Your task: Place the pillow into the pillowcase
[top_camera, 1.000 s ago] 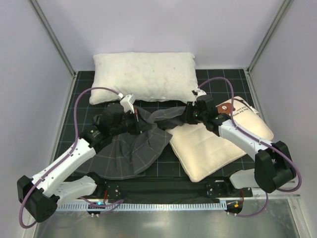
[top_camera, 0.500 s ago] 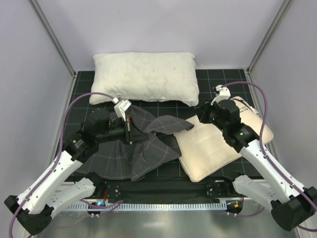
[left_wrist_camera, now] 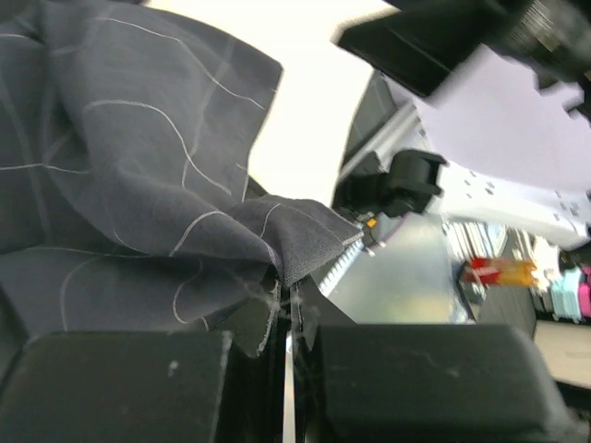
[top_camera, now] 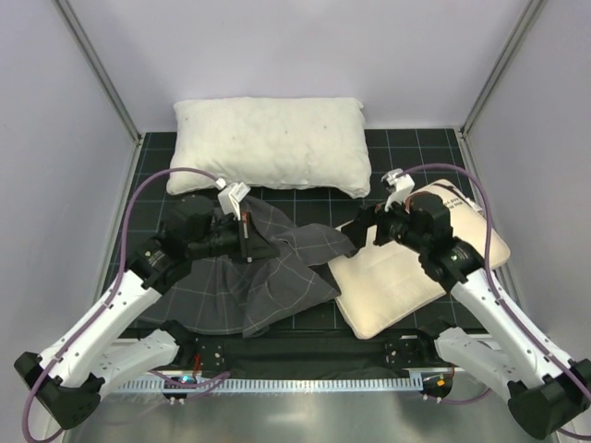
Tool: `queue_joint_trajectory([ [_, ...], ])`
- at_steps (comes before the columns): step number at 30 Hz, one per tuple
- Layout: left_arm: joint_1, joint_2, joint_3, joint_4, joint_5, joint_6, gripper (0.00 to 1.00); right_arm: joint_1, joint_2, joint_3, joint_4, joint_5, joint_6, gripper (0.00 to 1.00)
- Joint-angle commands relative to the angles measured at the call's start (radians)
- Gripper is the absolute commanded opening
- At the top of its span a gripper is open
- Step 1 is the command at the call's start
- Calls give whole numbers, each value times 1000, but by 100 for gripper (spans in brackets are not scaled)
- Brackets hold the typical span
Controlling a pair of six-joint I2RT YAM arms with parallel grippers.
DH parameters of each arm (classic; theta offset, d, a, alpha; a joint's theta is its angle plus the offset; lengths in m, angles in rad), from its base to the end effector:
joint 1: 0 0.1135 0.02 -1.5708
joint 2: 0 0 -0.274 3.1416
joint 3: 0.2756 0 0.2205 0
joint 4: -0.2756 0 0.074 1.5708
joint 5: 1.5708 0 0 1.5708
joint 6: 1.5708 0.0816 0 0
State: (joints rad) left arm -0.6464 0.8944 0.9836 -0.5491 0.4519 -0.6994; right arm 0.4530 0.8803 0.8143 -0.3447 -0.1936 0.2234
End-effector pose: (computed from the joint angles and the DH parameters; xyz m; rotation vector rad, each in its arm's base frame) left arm 0.1275 -0.1408 0.3404 0.2574 2.2242 -1.2559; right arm 0.1751 0.1027 0.3091 -0.3598 1.9961 0.6255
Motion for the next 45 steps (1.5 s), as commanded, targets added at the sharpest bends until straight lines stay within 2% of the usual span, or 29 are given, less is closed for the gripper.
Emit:
queue_joint_trajectory([
  [1, 36, 21, 4, 12, -85, 12, 3, 24, -78, -44, 144, -282, -117, 94],
  [5, 80, 41, -3, 41, -85, 12, 2, 124, -80, -60, 171, -264, -197, 93],
  [6, 93, 43, 1, 46, -81, 12, 2, 183, -63, -55, 162, -233, -214, 93],
  [10, 114, 41, 16, 51, -21, 27, 2, 325, 60, -6, 110, 47, -298, 93],
  [11, 116, 37, 21, 41, -15, 32, 2, 341, 89, 0, 111, 69, -317, 93],
  [18, 122, 18, 12, 20, 7, 60, 3, 380, 233, 17, 167, 200, -360, 91],
  [22, 123, 17, 9, 26, 114, 52, 2, 381, 279, 28, 184, 345, -352, 86],
  [25, 123, 5, 17, 28, 160, 60, 2, 381, 316, 39, 185, 373, -357, 84],
  [28, 123, 3, 21, 21, 188, 67, 3, 381, 351, 55, 207, 428, -332, 69],
  [30, 123, 11, 23, 21, 231, 70, 3, 380, 364, 60, 240, 500, -306, 42],
  [33, 123, 27, 18, 9, 277, 96, 5, 377, 349, 57, 291, 526, -271, 19],
  [36, 122, 54, 18, -31, 265, 153, 9, 362, 295, 59, 305, 508, -236, 10],
  [37, 122, 78, 23, -93, 239, 173, 10, 354, 280, 66, 291, 500, -225, 6],
  [40, 120, 123, 52, -215, 56, 254, 13, 314, 223, 86, 227, 432, -167, 4],
  [44, 117, 140, 75, -262, -157, 287, 36, 291, 163, 109, 150, 326, -150, 4],
  [45, 114, 141, 84, -261, -194, 294, 52, 289, 146, 121, 126, 304, -145, 4],
])
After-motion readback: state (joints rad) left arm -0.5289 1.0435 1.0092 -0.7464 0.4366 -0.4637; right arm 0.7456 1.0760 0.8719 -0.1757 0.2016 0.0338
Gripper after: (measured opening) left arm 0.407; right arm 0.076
